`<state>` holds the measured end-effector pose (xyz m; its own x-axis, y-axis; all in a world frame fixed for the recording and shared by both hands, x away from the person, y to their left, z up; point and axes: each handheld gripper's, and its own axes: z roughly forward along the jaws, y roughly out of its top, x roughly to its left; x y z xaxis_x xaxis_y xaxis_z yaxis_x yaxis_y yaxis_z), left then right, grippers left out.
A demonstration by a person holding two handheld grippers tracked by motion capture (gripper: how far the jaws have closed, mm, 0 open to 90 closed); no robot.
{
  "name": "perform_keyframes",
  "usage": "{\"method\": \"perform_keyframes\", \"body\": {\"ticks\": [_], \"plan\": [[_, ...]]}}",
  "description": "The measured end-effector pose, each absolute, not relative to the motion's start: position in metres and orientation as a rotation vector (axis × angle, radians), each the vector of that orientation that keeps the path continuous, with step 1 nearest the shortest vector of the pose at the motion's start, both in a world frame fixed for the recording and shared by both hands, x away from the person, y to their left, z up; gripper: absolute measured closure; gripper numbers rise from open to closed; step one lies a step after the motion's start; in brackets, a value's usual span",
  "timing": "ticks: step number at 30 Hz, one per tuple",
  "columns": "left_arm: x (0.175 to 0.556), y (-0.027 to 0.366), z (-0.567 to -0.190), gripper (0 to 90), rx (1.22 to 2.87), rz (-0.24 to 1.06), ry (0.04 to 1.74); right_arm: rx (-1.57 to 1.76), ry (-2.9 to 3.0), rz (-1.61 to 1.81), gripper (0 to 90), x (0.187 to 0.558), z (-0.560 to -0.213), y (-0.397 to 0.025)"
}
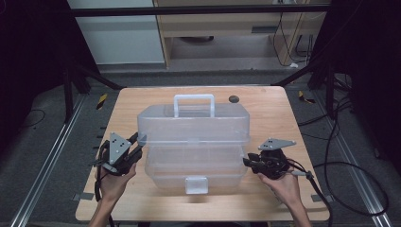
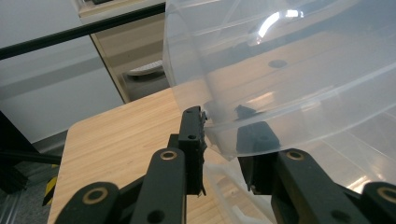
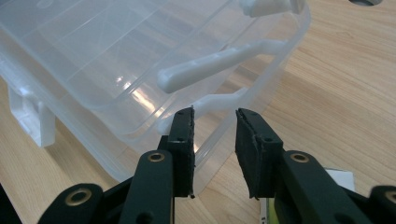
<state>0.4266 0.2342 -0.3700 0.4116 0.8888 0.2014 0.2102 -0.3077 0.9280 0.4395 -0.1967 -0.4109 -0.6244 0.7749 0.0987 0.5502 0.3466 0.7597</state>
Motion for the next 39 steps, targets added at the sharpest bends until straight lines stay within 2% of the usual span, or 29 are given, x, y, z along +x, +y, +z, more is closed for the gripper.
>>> {"method": "perform_keyframes", "body": {"ticks": [9, 15, 39], "plan": [[0.431, 0.235, -0.367, 72.9, 1.764, 0.949, 0.959, 1.241, 2.318, 1.161, 68.1, 0.441, -0.413, -0.195], [0.434, 0.234, -0.365, 73.6, 1.762, 0.956, 0.962, 1.253, 2.327, 1.179, 72.4, 0.441, -0.413, -0.194], [0.445, 0.235, -0.358, 75.3, 1.752, 0.950, 0.972, 1.265, 2.318, 1.194, 72.6, 0.440, -0.414, -0.194]]}}
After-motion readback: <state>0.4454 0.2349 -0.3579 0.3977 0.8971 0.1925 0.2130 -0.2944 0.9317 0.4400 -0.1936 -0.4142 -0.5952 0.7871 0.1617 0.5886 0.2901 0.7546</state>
